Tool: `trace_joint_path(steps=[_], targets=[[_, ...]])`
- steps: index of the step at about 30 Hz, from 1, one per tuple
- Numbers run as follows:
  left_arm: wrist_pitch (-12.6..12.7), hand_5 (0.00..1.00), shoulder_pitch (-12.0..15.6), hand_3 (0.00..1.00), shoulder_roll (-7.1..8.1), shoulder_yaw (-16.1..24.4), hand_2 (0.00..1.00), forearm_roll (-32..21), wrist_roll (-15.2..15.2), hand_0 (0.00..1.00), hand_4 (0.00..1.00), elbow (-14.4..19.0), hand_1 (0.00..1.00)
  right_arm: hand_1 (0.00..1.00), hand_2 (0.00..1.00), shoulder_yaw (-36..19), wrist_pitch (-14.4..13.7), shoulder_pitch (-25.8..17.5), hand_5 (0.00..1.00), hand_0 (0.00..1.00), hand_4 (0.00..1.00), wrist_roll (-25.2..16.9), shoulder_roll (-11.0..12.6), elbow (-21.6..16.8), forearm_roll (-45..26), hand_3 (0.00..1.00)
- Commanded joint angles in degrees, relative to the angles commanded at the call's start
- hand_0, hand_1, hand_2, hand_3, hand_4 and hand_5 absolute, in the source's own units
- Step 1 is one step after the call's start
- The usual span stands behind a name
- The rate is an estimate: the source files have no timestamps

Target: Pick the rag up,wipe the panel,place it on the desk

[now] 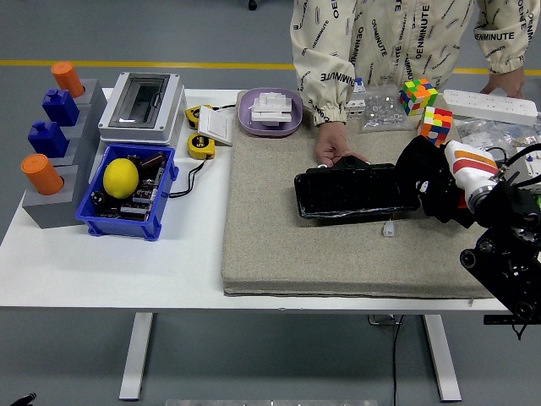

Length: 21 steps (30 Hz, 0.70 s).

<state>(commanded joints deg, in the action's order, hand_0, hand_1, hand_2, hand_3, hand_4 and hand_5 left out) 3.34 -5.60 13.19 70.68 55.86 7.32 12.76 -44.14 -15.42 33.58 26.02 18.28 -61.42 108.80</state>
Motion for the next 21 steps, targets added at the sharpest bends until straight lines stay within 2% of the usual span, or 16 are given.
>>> trace_joint_path(steps=[7,12,21], targets=[[0.01,0.439,0.07,0.581,0.05,-0.21,0.695,-0.03,0.01,0.652,0.676,-0.02,0.662,0.453,0.515,1.52,0.11,0.89,0.201,0.353,0.854,0.12,-2.57,-0.03,-0.07,0.534],[-0.03,0.44,0.0,0.581,0.07,-0.44,0.695,-0.12,0.0,0.652,0.677,0.08,0.662,0.454,0.515,2.13,0.14,1.67,0.201,0.353,0.854,-0.01,-5.32,0.06,-0.29,0.535],[0.0,0.439,0.1,0.581,0.2,-0.63,0.695,-0.21,0.04,0.652,0.676,-0.08,0.661,0.453,0.515,3.77,0.15,3.05,0.201,0.353,0.855,0.11,-8.48,-0.33,-0.21,0.534]])
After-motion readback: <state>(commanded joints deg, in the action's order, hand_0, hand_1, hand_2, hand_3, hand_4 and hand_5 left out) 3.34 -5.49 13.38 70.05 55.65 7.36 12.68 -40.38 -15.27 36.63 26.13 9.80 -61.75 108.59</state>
